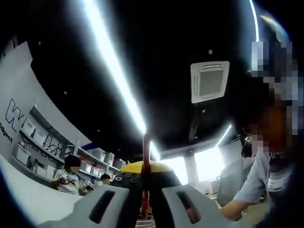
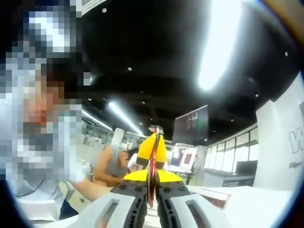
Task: Tear open the coffee pouch, take out the coffee, and pour the coffee from the pouch into the cup
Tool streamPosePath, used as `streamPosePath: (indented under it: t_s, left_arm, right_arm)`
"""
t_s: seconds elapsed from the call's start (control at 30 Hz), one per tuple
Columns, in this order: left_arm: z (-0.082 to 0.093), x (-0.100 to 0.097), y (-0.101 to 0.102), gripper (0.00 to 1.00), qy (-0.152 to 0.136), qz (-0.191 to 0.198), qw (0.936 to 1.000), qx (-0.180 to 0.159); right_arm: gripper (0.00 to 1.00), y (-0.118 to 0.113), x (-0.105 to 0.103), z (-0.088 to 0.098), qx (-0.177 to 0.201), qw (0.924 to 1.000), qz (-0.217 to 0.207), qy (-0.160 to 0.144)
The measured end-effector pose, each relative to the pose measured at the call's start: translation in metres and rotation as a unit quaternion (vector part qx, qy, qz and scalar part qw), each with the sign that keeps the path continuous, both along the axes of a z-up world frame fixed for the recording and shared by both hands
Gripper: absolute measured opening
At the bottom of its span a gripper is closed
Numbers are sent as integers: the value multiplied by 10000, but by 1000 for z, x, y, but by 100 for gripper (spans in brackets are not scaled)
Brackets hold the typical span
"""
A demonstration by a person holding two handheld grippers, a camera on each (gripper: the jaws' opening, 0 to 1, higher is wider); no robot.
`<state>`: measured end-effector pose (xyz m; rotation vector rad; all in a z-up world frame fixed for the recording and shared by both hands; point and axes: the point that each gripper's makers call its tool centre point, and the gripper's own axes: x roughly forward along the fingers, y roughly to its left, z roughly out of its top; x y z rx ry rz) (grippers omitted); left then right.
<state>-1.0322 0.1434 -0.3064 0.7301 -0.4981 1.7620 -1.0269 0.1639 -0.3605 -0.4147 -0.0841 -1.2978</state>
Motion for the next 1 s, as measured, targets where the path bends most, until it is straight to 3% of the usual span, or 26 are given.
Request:
streamPosePath:
  t_s: [0.2,0.27,0.4,0.5,0.6,1.0]
  left_arm:
    - [-1,1,5,10,-69,-15,10000,53]
    - [-8,-3,12,10,-85,163,9996,-233]
    - [-10,-1,15,5,-39,174,9993,-337]
    - [-8,-2,13,5,-58,122,9996,-248]
    - [-7,-6,9,5,-79,122,9997,-190]
    - [-6,-7,5,10,-202,62,9998,-70]
  right_arm:
    - [3,1,-3,1,115,9997,61,-202]
    - [3,2,-3,2,108,9996,90,-229]
    - [4,2,-1,0,138,9996,93,-211]
    - [10,1,-2,0,53,9998,80,-165]
    - [4,1,-1,-2,112,9997,124,-193]
    - [3,4,-5,-1,180,9997,15,-169]
